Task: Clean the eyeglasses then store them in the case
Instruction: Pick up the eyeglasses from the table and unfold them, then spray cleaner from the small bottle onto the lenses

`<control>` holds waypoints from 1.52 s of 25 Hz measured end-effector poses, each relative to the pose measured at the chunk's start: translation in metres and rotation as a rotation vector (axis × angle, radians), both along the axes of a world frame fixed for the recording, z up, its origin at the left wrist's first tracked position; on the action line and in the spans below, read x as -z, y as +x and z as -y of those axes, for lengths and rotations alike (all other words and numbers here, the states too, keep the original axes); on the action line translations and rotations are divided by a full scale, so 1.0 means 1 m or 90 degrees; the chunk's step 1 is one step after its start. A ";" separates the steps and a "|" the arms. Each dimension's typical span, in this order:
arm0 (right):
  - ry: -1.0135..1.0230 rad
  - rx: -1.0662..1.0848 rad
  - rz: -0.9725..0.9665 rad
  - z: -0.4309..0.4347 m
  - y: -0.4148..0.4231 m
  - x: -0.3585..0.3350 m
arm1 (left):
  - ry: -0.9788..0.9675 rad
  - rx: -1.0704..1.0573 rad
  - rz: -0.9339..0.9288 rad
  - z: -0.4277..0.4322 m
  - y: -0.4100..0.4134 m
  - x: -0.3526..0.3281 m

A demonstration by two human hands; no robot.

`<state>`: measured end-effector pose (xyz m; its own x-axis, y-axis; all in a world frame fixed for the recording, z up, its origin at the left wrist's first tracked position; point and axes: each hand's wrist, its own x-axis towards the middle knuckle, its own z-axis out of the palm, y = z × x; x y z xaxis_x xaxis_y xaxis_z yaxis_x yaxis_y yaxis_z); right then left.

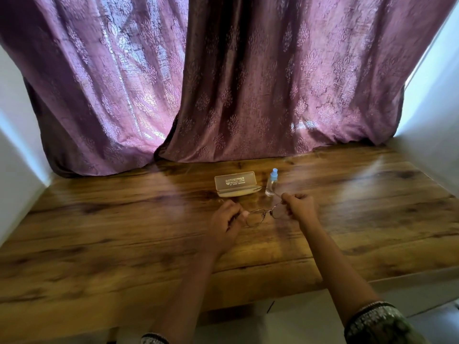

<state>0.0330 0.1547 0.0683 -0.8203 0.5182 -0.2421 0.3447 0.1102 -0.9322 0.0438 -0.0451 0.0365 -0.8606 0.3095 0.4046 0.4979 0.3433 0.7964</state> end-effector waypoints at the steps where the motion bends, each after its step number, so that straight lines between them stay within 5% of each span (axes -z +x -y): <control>1: -0.020 -0.012 0.003 -0.001 -0.002 0.000 | 0.009 -0.001 0.006 0.000 -0.001 -0.001; 10: -0.133 -0.067 -0.006 -0.019 -0.046 0.007 | 0.064 -0.086 0.027 -0.002 -0.024 -0.006; 16: 0.056 -0.028 0.008 -0.032 -0.087 0.034 | 0.170 -0.170 0.090 0.001 -0.041 -0.007; 25: 0.155 -0.039 0.011 -0.020 -0.111 0.059 | 0.223 -0.240 0.086 0.003 -0.061 -0.003; 38: 0.148 -0.107 -0.046 -0.022 -0.096 0.069 | 0.242 -0.257 0.109 -0.004 -0.062 -0.008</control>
